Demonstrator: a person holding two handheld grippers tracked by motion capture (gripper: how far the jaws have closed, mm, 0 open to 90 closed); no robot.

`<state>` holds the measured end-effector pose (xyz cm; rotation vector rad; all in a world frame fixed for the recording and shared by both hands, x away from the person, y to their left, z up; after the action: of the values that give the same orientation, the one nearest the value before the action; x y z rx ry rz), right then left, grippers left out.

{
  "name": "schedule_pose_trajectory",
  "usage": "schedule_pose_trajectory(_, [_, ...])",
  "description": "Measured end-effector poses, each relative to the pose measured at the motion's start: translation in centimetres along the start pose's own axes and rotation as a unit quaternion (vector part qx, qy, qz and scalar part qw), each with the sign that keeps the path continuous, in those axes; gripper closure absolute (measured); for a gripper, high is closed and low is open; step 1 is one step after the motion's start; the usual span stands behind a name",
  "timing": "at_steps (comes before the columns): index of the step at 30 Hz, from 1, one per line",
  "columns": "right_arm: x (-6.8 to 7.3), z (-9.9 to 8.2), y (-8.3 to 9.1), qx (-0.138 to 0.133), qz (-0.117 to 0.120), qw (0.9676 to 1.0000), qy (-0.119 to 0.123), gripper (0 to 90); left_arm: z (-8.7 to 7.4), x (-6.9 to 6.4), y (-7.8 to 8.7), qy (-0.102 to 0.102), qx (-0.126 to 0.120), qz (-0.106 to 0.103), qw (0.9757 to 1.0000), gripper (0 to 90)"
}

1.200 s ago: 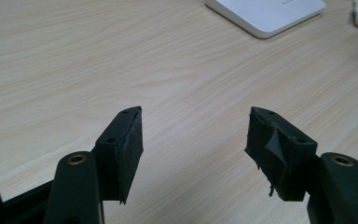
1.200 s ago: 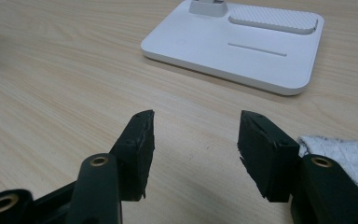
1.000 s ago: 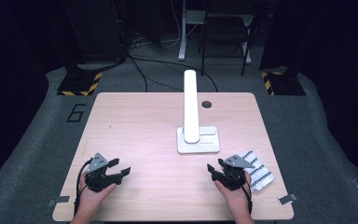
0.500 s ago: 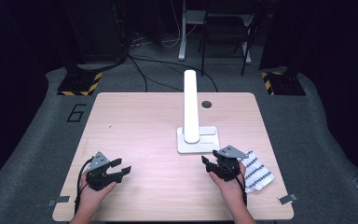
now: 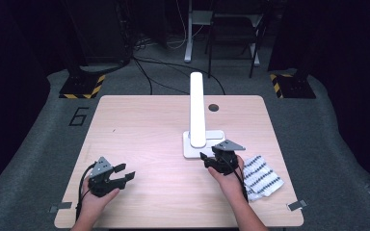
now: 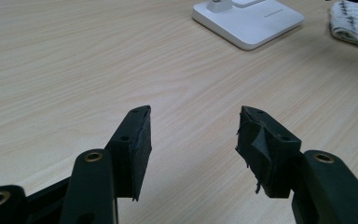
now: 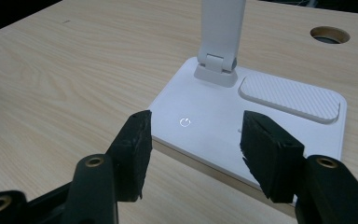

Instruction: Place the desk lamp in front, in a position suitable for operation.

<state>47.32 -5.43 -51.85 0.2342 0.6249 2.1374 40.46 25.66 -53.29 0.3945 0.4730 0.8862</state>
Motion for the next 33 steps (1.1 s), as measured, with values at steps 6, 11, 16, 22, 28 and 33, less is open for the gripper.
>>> schedule_pose_trajectory(6, [-0.6, 0.7, -1.0, -0.003, -0.002, 0.9999, -0.011, 44.5, -0.1, 0.0, 0.1, -0.002, 0.001, 0.002, 1.0000, 44.6])
schedule_pose_trajectory(11, [-0.9, 1.7, -1.9, -0.009, -0.001, 0.9998, -0.019, 45.0, -0.1, -0.1, 0.1, -0.003, -0.002, 0.001, 1.0000, 45.0])
schedule_pose_trajectory(16, [-1.1, 3.2, -3.3, -0.004, -0.008, 0.9999, -0.009, 44.9, -0.1, -0.2, 0.0, -0.013, -0.004, 0.004, 0.9999, 45.3])
schedule_pose_trajectory(22, [-1.7, 3.7, -4.5, 0.010, -0.010, 0.9998, -0.016, 44.9, -0.3, -0.2, 0.1, -0.011, 0.004, 0.000, 0.9999, 45.3])
schedule_pose_trajectory(28, [-2.1, 3.7, -5.1, 0.024, -0.014, 0.9995, -0.014, 44.9, -0.2, -0.3, 0.1, -0.011, -0.002, -0.001, 0.9999, 45.3])
schedule_pose_trajectory(33, [-2.8, 2.6, -5.5, 0.039, -0.021, 0.9990, -0.005, 44.7, -0.3, -0.2, 0.2, -0.013, 0.005, -0.003, 0.9999, 45.3])
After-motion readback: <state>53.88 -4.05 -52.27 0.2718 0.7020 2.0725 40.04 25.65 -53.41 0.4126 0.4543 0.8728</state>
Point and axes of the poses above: each handheld gripper's, and its own axes: y roughly backward along the jaws, z roughly out of its top, x roughly to its left, the point moved 9 cm from there along -y, roughly forward along the jaws, and after that the axes turned 10 degrees about y, right-handed, at the moved point
